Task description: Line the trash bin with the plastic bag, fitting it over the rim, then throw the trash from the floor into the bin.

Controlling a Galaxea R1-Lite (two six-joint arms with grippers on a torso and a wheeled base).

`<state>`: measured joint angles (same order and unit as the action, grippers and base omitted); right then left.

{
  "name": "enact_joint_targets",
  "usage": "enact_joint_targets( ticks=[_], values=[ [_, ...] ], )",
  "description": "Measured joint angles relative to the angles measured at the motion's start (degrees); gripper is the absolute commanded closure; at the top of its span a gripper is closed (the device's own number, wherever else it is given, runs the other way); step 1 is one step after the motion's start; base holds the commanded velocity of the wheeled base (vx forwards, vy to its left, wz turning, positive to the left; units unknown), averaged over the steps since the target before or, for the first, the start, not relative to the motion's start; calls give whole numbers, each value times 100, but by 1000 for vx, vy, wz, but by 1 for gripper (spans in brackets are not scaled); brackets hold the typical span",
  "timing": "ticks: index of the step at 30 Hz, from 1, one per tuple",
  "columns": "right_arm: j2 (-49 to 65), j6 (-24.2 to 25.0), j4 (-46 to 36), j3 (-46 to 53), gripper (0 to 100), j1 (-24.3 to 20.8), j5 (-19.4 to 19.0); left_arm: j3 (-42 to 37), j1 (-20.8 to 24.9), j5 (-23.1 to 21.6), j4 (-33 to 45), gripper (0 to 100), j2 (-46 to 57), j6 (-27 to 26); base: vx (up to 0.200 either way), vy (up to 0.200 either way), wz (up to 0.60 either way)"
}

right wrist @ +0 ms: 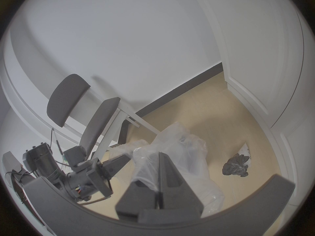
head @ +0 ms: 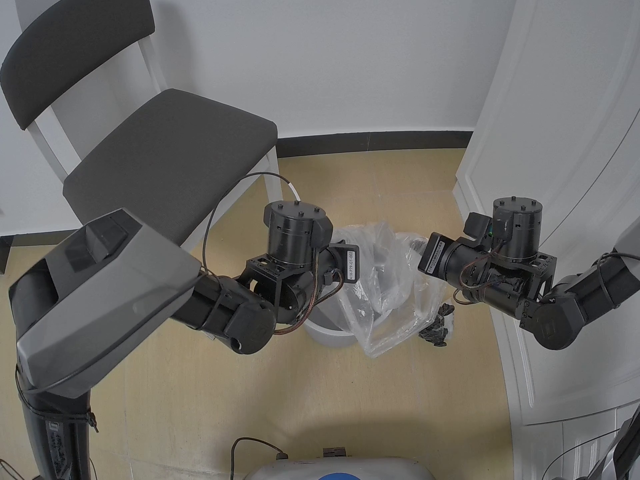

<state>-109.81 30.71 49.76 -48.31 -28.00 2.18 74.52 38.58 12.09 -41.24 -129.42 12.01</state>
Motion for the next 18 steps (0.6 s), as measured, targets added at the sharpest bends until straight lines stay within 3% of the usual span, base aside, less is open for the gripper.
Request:
enact_joint_targets(
  ticks=[11, 18],
  values=[
    [-168, 156, 57, -119, 100, -61, -5, 191, -356, -71, 156, 100, -241, 9, 0, 0, 0],
    [-419, 297, 539, -150, 100, -140, -7, 301, -722, -336, 282, 100, -422, 13, 0, 0, 0]
  ],
)
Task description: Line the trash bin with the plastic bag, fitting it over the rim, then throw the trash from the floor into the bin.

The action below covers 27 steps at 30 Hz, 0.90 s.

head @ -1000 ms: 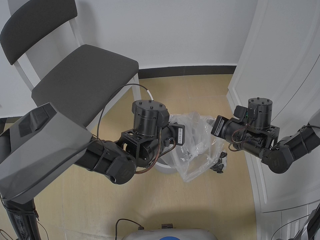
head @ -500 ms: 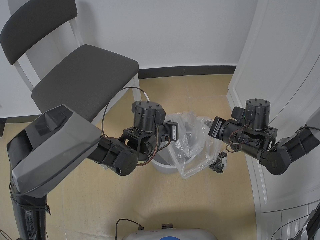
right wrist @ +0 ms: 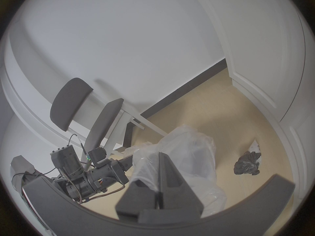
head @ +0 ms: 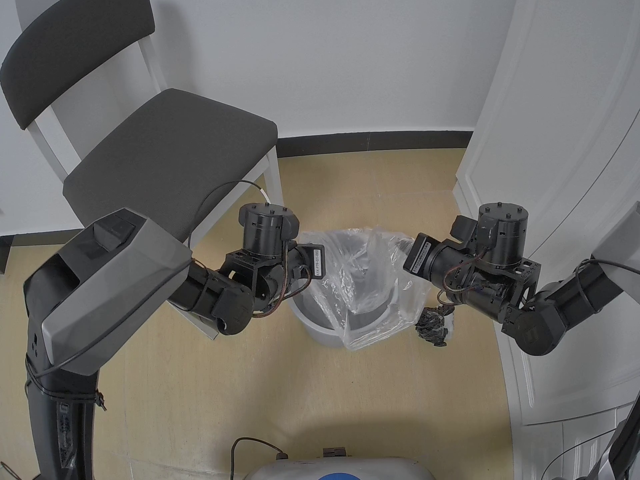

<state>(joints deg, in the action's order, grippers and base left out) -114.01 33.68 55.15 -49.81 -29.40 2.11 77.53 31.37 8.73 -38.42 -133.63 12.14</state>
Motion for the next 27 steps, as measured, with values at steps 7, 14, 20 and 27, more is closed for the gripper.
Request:
enact_joint_targets(
  ticks=[7, 14, 20, 27],
  values=[
    [-330, 154, 84, -200, 100, -11, 7, 57, -290, -71, 60, 100, -156, 6, 0, 0, 0],
    [-669, 549, 189, -567, 100, 33, 7, -110, -538, -85, 44, 100, -74, 6, 0, 0, 0],
    [-1033, 740, 185, -1039, 100, -6, 24, -603, -621, -96, -55, 100, 244, 11, 0, 0, 0],
    [-1571, 784, 189, -1482, 100, -91, 46, -1359, -603, -116, -156, 100, 878, 20, 0, 0, 0]
  ],
)
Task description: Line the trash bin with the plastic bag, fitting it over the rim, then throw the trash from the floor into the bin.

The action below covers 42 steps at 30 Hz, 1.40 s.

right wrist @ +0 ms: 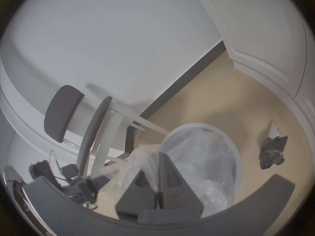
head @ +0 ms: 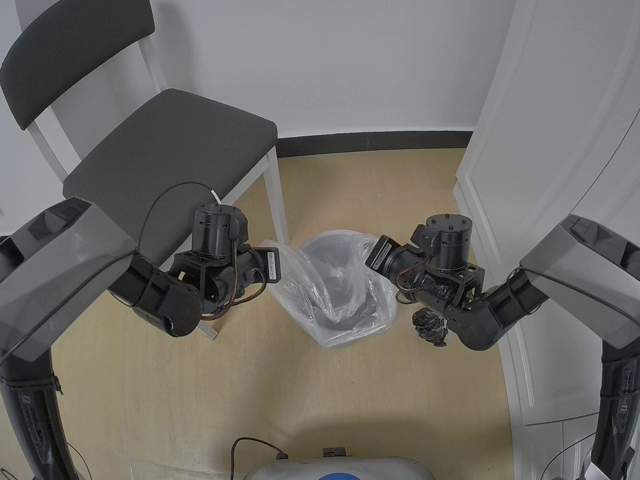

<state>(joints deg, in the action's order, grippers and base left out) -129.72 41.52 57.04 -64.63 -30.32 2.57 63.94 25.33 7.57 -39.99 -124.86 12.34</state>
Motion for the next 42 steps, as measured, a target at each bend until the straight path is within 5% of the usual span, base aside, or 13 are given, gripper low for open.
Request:
enact_joint_targets(
  ticks=[29, 42],
  values=[
    [-953, -59, -38, -472, 100, 152, 29, -358, 167, -57, -183, 100, 230, -22, 0, 0, 0],
    [-708, -684, -325, -201, 100, 234, 106, -383, 167, -22, -150, 100, 250, -60, 0, 0, 0]
  ],
)
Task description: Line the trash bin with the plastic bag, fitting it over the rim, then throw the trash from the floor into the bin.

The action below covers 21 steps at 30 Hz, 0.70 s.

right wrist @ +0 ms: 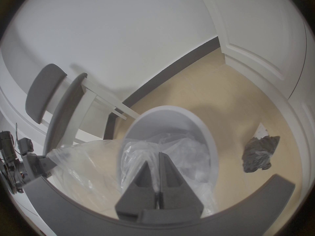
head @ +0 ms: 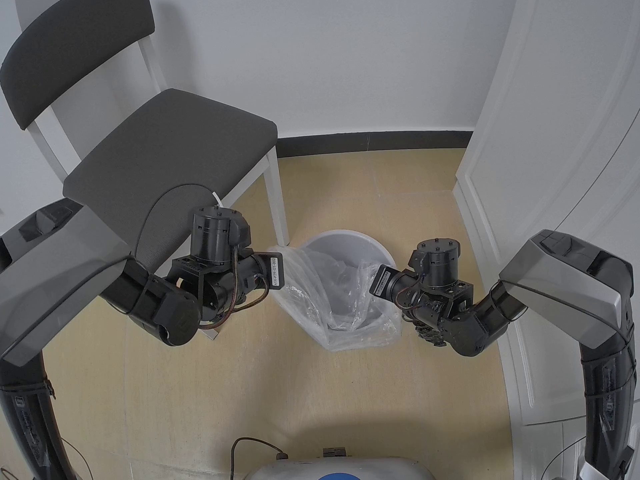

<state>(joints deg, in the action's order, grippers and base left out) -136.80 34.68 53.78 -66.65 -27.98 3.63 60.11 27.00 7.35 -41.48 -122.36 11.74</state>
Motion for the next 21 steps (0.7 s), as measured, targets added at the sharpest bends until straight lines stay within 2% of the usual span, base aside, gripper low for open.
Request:
enact_joint_targets(
  ticks=[13, 21],
  values=[
    [428, -458, -622, 190, 100, 172, 20, -20, -16, 4, 57, 100, 4, -156, 0, 0, 0],
    [679, -1076, -646, 463, 100, 288, 28, 13, 1, -13, 71, 100, -20, -413, 0, 0, 0]
  ],
)
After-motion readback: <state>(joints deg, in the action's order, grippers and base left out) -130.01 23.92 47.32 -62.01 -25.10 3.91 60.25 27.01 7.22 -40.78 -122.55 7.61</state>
